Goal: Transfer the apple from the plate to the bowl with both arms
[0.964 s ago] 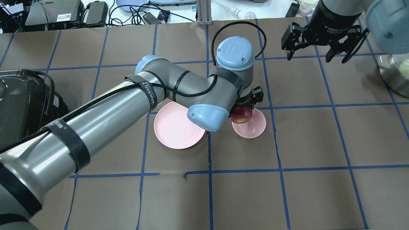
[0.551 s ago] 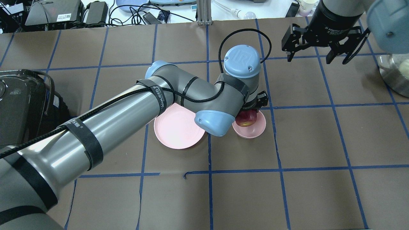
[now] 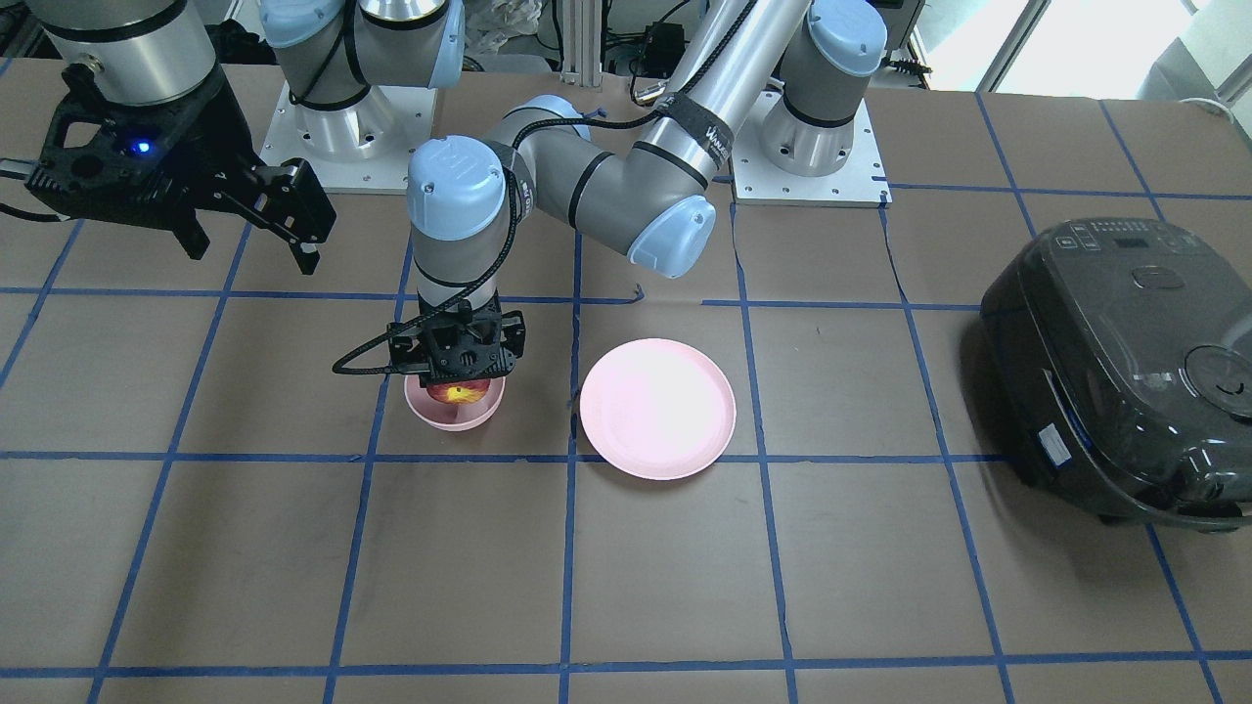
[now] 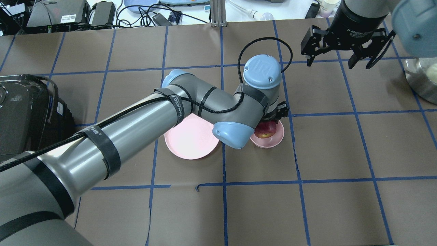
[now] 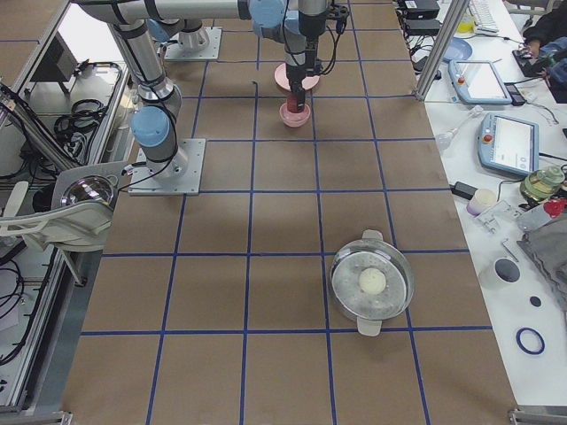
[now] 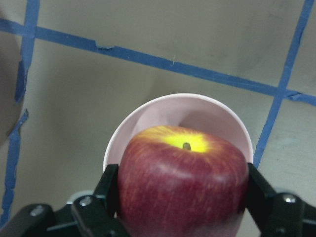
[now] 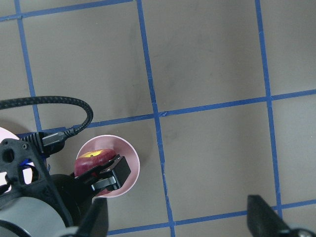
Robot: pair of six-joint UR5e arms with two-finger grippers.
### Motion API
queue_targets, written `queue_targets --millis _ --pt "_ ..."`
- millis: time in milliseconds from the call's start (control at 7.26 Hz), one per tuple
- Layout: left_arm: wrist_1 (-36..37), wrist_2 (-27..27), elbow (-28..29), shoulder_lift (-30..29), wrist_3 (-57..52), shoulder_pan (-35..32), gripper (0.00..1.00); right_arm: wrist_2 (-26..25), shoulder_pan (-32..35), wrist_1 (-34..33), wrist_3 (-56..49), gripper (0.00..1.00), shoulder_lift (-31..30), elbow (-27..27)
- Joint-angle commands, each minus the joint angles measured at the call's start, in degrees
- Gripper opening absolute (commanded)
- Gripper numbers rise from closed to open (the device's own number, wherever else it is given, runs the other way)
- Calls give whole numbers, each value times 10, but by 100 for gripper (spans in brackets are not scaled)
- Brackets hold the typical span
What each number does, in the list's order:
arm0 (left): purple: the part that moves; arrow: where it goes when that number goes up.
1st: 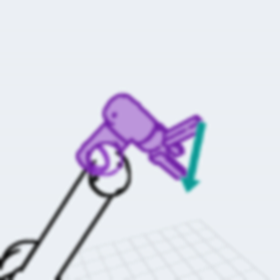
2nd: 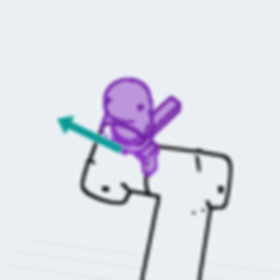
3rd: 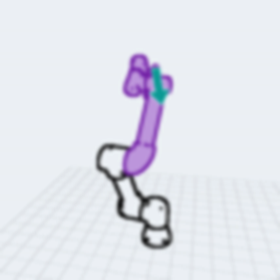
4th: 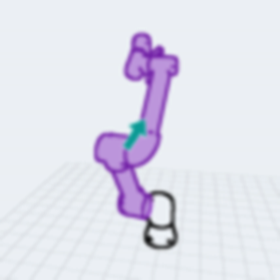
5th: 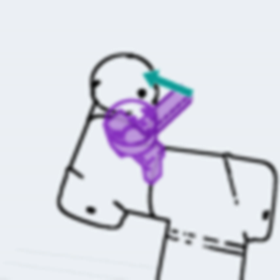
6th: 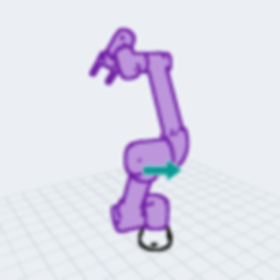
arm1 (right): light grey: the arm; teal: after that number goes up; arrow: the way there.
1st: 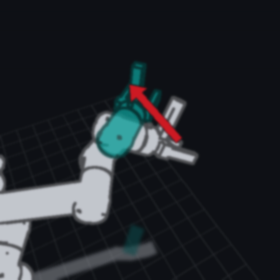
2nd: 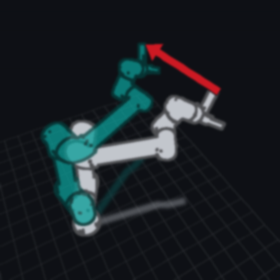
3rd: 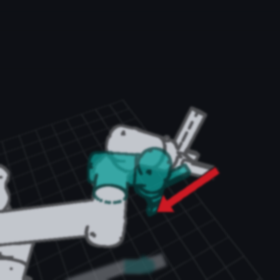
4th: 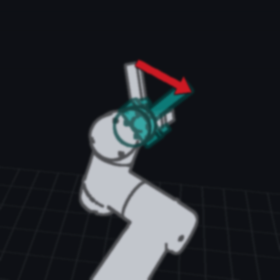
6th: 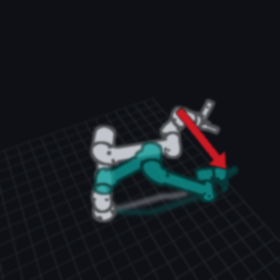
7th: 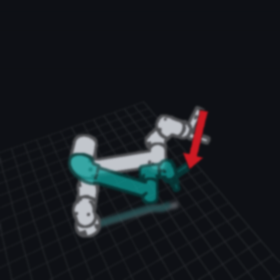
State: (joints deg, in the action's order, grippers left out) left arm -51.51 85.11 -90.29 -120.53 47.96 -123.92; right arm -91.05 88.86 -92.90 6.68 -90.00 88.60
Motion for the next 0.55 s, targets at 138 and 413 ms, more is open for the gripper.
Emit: queue_targets --millis 138,413 --pt "23 -30 -8 -1 -9 -2 100 0 0 0 0 100 0 0" --pt "19 -28 -11 15 -32 -1 100 0 0 0 0 100 0 0"
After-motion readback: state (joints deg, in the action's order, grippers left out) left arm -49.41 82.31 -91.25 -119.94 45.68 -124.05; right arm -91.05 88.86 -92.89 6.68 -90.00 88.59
